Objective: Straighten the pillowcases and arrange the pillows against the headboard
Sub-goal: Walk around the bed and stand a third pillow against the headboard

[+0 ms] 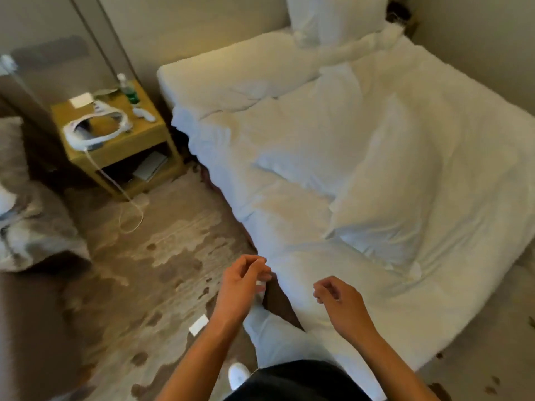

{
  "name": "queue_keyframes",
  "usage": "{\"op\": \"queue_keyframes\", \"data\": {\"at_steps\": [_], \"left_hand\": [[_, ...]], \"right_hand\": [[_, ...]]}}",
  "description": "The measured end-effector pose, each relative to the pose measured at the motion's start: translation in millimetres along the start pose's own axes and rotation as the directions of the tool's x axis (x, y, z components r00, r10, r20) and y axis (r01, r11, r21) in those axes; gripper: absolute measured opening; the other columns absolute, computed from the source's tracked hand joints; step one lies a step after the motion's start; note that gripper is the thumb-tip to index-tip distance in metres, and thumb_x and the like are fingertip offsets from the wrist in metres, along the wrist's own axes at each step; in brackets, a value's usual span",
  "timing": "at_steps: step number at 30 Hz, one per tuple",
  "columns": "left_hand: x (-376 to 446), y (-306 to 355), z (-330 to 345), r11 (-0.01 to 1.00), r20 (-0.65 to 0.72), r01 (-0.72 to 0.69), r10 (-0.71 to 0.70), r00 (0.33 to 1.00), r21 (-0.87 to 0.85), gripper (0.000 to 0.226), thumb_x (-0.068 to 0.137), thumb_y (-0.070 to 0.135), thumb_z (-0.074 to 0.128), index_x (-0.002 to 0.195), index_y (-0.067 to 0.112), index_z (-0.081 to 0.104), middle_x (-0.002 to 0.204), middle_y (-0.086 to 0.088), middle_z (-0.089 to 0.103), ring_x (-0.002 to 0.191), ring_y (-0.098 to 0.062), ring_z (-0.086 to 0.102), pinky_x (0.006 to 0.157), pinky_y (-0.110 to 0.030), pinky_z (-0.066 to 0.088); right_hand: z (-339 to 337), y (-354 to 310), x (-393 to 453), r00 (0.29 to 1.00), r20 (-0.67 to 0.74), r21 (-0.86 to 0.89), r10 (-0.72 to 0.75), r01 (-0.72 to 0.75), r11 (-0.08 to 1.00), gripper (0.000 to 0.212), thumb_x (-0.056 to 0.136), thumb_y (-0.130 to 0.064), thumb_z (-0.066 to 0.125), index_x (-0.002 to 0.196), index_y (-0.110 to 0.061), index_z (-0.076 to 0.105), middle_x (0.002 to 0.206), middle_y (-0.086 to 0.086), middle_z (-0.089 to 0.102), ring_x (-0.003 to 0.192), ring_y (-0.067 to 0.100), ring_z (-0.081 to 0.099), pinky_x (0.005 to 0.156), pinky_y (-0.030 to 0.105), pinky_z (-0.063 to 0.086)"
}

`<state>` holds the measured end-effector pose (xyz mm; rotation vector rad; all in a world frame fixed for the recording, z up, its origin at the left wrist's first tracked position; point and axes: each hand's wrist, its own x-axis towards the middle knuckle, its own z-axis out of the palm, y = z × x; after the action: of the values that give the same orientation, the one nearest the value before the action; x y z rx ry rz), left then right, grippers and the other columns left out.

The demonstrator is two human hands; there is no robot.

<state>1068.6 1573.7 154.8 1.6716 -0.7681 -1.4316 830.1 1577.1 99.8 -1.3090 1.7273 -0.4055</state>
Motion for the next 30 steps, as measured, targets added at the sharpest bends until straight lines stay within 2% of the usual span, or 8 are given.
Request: {"op": "queue_keyframes", "data": {"at_steps": [4,7,11,17,21,25,30], "left_hand": [[77,26,-22,0.996,0.051,0.045,-0.048,0.998,0.074,0.018,0.102,0.026,0.058,0.102,0.019,0.074,0.090,-0.002,0.078,0.085,-0.017,0.075,0.075,-0.034,0.062],[132,46,-45,0.984,0.025,0.098,-0.103,0.994,0.150,0.018,0.101,0.027,0.058,0.100,0.019,0.074,0.090,0.000,0.078,0.085,-0.017,0.075,0.073,-0.033,0.061],[208,78,-69,0.963,0.004,0.130,-0.135,0.991,0.236,0.018,0.101,0.031,0.058,0.100,0.022,0.073,0.091,0.002,0.078,0.086,-0.014,0.075,0.077,-0.036,0.061],[339,135,-67,0.941,0.059,0.123,-0.148,0.987,0.315,0.017,0.100,0.029,0.058,0.100,0.021,0.073,0.089,0.003,0.078,0.081,-0.014,0.075,0.077,-0.040,0.062],[445,179,-36,0.931,0.174,0.093,-0.163,0.971,0.352,0.015,0.100,0.024,0.058,0.099,0.018,0.072,0.088,-0.001,0.078,0.084,-0.019,0.075,0.076,-0.040,0.061],[549,226,7,0.907,0.292,0.049,-0.185,0.938,0.418,0.017,0.100,0.026,0.057,0.102,0.015,0.070,0.094,-0.005,0.076,0.087,-0.020,0.074,0.081,-0.043,0.060],[656,264,76,0.891,0.317,0.078,-0.239,0.918,0.447,0.024,0.101,0.031,0.057,0.106,0.010,0.068,0.099,-0.008,0.075,0.091,-0.024,0.073,0.087,-0.044,0.060]], "right_hand": [[23,-34,70,0.999,-0.015,0.071,0.038,-0.037,0.997,0.016,0.101,-0.031,0.063,0.087,-0.033,0.070,0.083,-0.015,0.074,0.080,0.001,0.070,0.075,0.025,0.055],[36,-78,133,0.999,0.008,0.111,0.042,-0.043,0.993,0.018,0.101,-0.028,0.061,0.086,-0.032,0.070,0.083,-0.014,0.075,0.081,-0.002,0.069,0.074,0.022,0.050],[43,-152,217,1.000,0.024,0.119,-0.004,0.001,0.993,0.014,0.102,-0.030,0.061,0.090,-0.031,0.069,0.088,-0.011,0.074,0.085,0.006,0.069,0.080,0.026,0.055],[28,-223,330,0.997,-0.072,0.130,-0.011,0.020,0.991,0.011,0.103,-0.032,0.061,0.099,-0.027,0.070,0.097,-0.011,0.073,0.092,0.004,0.067,0.080,0.019,0.050],[13,-238,409,0.981,-0.186,0.070,0.062,-0.049,0.996,0.013,0.102,-0.032,0.063,0.110,-0.025,0.070,0.108,-0.008,0.071,0.100,0.009,0.066,0.089,0.027,0.053],[-8,-248,484,0.948,-0.272,-0.012,0.166,-0.176,0.984,0.029,0.102,-0.035,0.062,0.129,-0.024,0.063,0.130,-0.004,0.062,0.118,0.016,0.061,0.097,0.031,0.048],[-37,-246,561,0.876,-0.314,-0.027,0.366,-0.393,0.919,0.053,0.102,-0.038,0.062,0.151,-0.021,0.048,0.157,0.005,0.044,0.142,0.027,0.047,0.115,0.042,0.042]]}}
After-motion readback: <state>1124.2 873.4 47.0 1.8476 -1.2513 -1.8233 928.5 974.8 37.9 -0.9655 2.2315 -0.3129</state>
